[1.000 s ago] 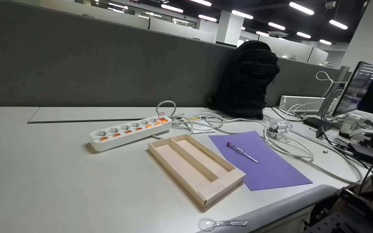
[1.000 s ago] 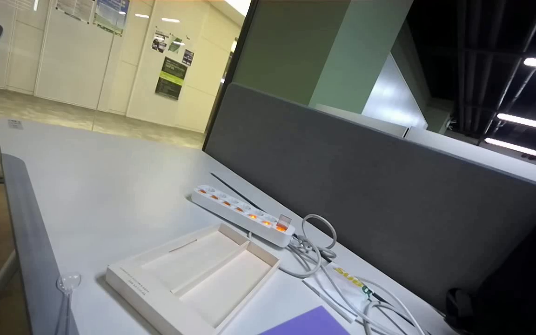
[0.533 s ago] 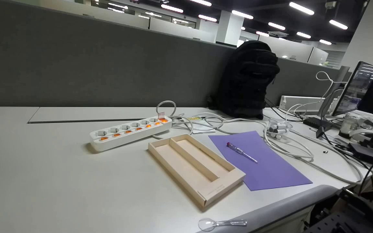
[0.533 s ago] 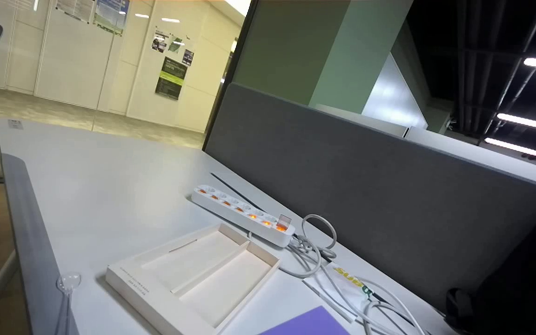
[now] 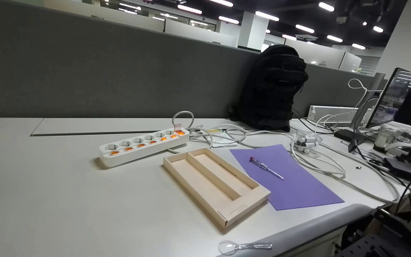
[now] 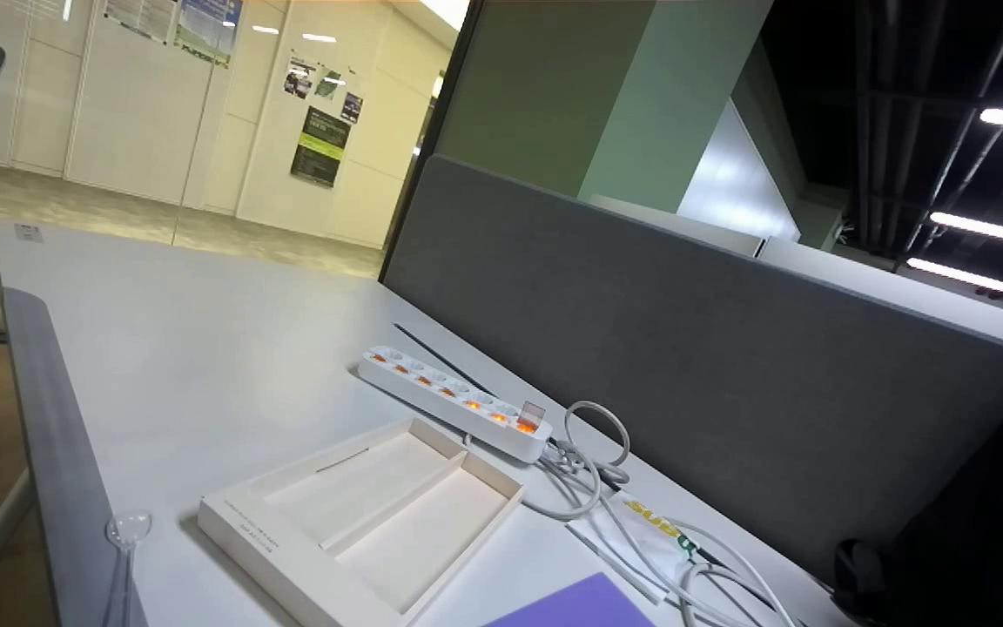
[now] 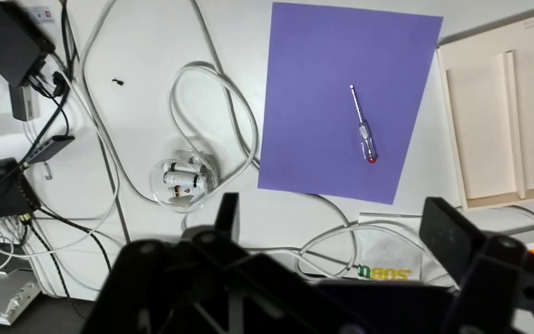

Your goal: Pick up the screwdriver from the table and put it in the wooden tray.

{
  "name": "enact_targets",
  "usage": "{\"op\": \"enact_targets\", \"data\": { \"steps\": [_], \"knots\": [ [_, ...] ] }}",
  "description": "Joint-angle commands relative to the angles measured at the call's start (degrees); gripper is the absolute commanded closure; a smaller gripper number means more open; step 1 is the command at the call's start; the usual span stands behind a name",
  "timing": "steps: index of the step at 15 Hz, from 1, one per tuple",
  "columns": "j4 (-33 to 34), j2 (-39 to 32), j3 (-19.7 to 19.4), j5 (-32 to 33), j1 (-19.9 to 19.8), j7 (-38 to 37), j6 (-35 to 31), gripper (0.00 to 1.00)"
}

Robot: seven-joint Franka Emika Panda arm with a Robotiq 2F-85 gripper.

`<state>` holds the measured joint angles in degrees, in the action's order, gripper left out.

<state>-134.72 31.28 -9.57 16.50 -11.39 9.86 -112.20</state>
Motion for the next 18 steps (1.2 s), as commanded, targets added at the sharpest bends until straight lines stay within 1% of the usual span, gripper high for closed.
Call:
{"op": "enact_targets", "data": {
  "steps": [1, 3, 5, 9, 10, 11, 13, 15, 16, 18],
  "knots": [
    [-2.76, -4.29, -1.42, -3.56, 1.63, -1.00, -7.10, 0.00],
    [-3.44, -7.25, -2.29, -7.91, 3.06, 2.40, -8.60, 0.00],
    [-3.28, -10.47, -3.52, -13.44, 5.42, 8.92, -7.11, 0.00],
    [-2.33, -15.50, -4.67, -19.06, 7.92, 22.66, -5.38, 0.00],
    [-1.25, -16.79, -4.62, -19.90, 7.88, 24.18, -2.56, 0.00],
    [-3.95, -14.66, -3.15, -18.10, 6.68, 20.14, -6.28, 0.00],
    [-3.32, -16.18, -3.28, -19.11, 6.76, 22.84, -4.73, 0.00],
    [-2.87, -16.58, -3.33, -19.18, 6.72, 23.42, -4.31, 0.00],
    [-3.84, -15.63, -2.68, -17.34, 6.32, 21.72, -7.17, 0.00],
    [-4.46, -16.54, -2.54, -17.34, 6.25, 21.00, -11.61, 0.00]
  ]
}}
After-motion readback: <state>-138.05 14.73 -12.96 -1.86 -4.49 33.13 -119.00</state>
